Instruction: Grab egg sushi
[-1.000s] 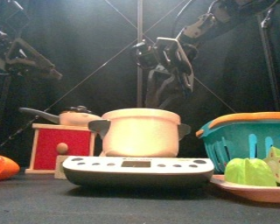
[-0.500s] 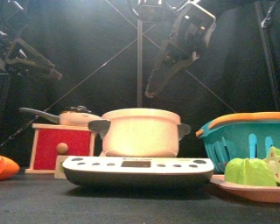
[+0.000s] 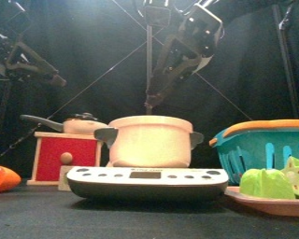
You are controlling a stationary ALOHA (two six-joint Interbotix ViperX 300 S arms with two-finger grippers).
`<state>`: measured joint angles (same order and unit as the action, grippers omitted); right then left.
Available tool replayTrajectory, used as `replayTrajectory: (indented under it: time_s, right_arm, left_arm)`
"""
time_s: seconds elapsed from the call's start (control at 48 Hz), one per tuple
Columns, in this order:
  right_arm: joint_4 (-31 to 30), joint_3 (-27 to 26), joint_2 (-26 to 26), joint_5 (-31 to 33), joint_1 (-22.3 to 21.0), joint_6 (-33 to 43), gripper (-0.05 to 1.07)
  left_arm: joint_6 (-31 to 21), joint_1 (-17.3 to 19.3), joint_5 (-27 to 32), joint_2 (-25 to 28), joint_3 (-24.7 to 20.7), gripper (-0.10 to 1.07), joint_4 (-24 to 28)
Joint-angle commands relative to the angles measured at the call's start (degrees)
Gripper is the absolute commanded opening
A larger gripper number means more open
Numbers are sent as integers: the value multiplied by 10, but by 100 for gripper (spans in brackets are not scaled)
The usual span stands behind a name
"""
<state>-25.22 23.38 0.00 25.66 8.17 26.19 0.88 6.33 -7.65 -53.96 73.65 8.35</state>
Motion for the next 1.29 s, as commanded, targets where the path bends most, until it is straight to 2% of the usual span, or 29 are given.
replayTrajectory:
  time_s: [0.0,0.104,0.229,0.333,0.438,0.542,0.646,0.854,1.021,1.271]
  right_arm:
    - [12,-44,-14,48,-4,0,97]
    - [37,-74,-15,86,-10,-14,97]
    - [121,-113,-16,146,-24,-70,97]
    - [221,-143,-11,193,-48,-156,97]
    - [272,-144,1,198,-57,-252,97]
    - [286,-126,18,187,-56,-355,97]
    - [301,-110,27,146,-56,-402,97]
    - [281,-74,25,80,-49,-406,96]
    - [271,-55,28,71,-40,-402,91]
    - [268,-64,42,78,-40,-400,86]
  left_arm:
    - [0,3,-2,1,-7,85,0]
    - [0,3,-2,1,-7,85,1]
    - [0,4,-2,1,-6,85,1]
    - [0,4,-2,1,-7,85,1]
    - [0,4,-2,1,-7,85,0]
    - [0,4,-1,1,-4,85,1]
    - [0,4,0,1,-3,85,0]
    - [0,7,0,1,-3,85,0]
    - [0,9,0,1,-3,85,0]
    - [0,16,0,1,-3,85,0]
